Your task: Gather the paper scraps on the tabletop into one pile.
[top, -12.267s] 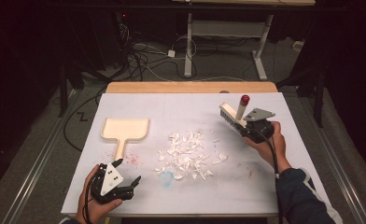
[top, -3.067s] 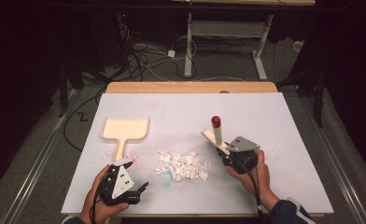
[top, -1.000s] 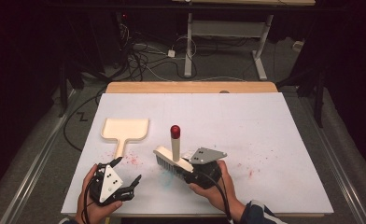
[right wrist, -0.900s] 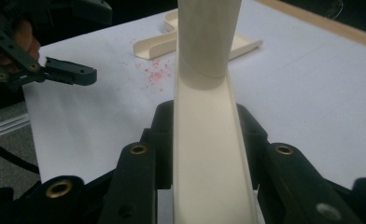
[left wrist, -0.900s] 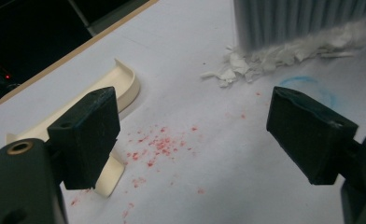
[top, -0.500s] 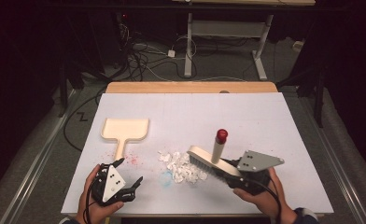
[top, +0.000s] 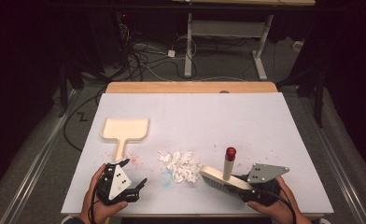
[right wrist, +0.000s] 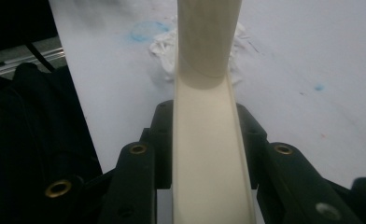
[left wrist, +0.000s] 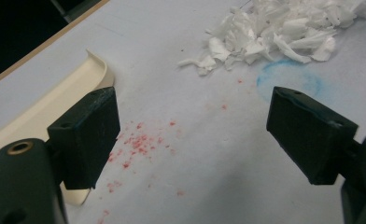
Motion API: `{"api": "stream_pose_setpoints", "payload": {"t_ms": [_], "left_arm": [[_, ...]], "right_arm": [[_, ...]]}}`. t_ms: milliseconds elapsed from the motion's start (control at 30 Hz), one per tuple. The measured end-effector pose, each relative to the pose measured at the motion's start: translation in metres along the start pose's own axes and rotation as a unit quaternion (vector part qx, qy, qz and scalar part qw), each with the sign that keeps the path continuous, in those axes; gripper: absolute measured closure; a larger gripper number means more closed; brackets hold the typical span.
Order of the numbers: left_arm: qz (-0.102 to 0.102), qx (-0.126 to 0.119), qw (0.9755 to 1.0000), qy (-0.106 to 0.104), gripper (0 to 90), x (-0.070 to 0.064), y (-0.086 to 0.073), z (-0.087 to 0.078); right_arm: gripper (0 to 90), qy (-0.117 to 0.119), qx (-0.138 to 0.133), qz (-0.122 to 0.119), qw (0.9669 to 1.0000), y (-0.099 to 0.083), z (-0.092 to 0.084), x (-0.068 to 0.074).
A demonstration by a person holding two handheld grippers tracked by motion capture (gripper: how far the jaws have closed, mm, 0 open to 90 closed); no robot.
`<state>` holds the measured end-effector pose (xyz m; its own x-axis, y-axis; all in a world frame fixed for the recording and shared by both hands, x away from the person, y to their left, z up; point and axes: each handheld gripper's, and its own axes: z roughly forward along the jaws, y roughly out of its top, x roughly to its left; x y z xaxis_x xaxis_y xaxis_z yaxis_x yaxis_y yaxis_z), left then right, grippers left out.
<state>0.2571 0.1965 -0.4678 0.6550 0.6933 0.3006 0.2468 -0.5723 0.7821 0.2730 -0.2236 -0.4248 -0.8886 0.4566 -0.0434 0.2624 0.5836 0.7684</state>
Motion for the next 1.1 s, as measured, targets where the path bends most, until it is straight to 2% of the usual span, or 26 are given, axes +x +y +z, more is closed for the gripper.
{"api": "stream_pose_setpoints", "payload": {"t_ms": [100,400,467,633,900,1033,1100], "left_arm": [[0.000,0.002,1.0000,-0.004,16.6,0.000,0.000,0.001],[0.001,0.002,1.0000,-0.007,16.6,0.000,0.000,0.002],[0.003,0.004,1.0000,-0.008,16.7,0.000,0.000,0.002],[0.001,0.003,1.0000,-0.007,16.6,0.000,-0.002,0.001],[0.005,0.005,1.0000,-0.006,16.6,0.000,0.000,0.001],[0.004,0.007,0.9999,-0.007,16.6,0.000,-0.001,0.002],[0.002,0.007,1.0000,-0.007,16.6,0.000,-0.001,0.004]], "right_arm": [[68.4,0.000,-0.001,-0.014,0.9999,0.007,0.012,0.002],[68.4,0.003,-0.029,-0.027,0.9992,0.038,0.050,0.005],[68.3,0.001,-0.029,-0.042,0.9987,0.042,0.053,0.006],[68.3,0.000,-0.038,-0.037,0.9986,0.042,0.042,0.005],[68.2,-0.016,-0.082,-0.016,0.9964,0.044,0.007,-0.002],[68.2,-0.045,-0.095,0.006,0.9945,0.047,0.005,-0.007],[68.2,-0.072,-0.092,0.011,0.9931,0.049,0.012,-0.010]]}}
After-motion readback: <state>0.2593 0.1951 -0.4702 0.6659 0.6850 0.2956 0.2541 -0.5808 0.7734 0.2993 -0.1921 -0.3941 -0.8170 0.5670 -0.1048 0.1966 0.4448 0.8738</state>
